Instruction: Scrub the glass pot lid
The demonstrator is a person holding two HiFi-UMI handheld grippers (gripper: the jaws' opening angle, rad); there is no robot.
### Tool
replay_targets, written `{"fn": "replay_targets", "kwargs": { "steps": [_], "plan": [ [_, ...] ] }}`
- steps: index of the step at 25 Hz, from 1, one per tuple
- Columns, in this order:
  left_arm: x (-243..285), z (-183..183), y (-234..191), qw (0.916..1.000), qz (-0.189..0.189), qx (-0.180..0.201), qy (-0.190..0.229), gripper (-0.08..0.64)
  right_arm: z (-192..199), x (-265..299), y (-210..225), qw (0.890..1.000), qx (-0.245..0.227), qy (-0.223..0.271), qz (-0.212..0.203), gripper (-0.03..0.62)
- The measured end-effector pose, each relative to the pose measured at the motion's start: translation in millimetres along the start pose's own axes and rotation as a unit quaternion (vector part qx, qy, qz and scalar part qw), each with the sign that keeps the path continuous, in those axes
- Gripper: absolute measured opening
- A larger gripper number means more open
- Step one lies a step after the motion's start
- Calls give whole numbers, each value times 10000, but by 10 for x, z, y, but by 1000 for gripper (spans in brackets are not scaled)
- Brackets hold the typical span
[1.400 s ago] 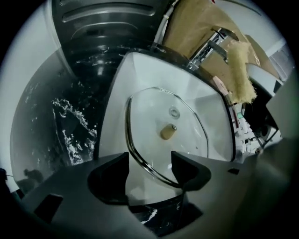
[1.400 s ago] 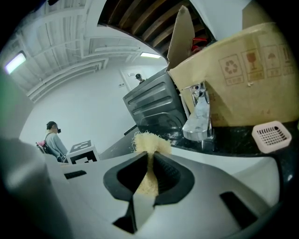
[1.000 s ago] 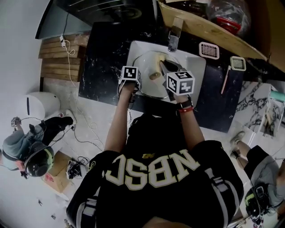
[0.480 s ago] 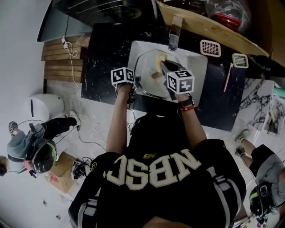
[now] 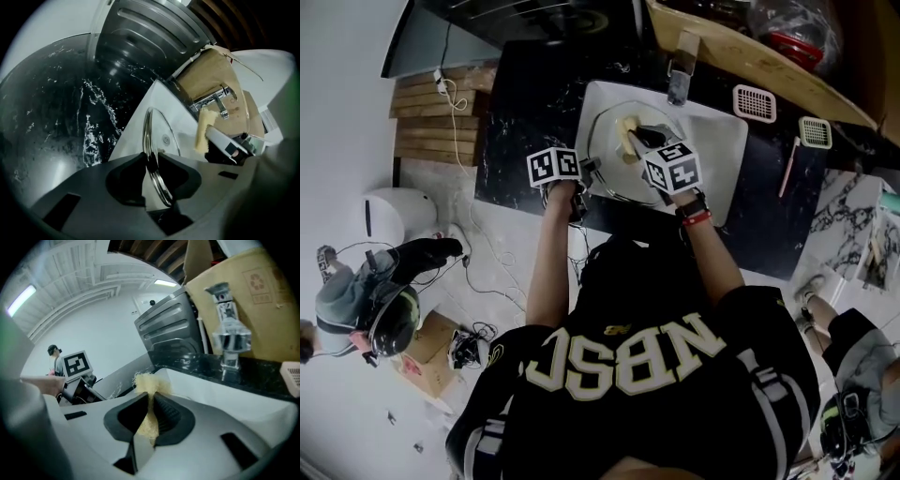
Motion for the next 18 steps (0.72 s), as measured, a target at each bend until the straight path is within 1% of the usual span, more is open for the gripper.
{"fn": "replay_targets", "kwargs": {
  "steps": [3, 5, 8, 11, 13, 15, 16, 18],
  "plan": [
    [-8, 4, -7, 10000, 31, 17, 26, 97, -11, 248, -112, 9978, -477, -280, -359, 46],
    [-14, 3, 0, 9999, 83, 38, 44, 97, -13, 400, -187, 9948, -754, -368, -581, 46],
    [-35, 1, -12, 9998, 186, 29, 25, 95, 34, 603, -276, 9898, -1096, -474, -772, 44],
    [-46, 9, -27, 9997, 244, 16, -4, 92, 122, 761, -352, 9821, -1529, -766, -785, 44],
    [-42, 10, -23, 9997, 255, 34, 16, 91, 163, 846, -392, 9742, -1890, -959, -777, 43],
    [-39, 1, -15, 9997, 243, 64, 36, 91, 163, 921, -400, 9656, -2274, -1075, -661, 43],
    [-39, -1, -13, 9997, 230, 86, 33, 91, 154, 949, -393, 9628, -2398, -1105, -582, 43],
    [-46, 0, -11, 9997, 206, 131, 11, 91, 145, 1002, -342, 9613, -2470, -1140, -435, 43]
  ]
}}
Point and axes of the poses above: the fingertips, and each gripper's own axes: x forward along the fingers, y to its right, z out of its underside, the point moved 9 cm from there along -x, backward along the fingers, and after that the axes turned 4 degrees about -z, right-handed, at the moved point
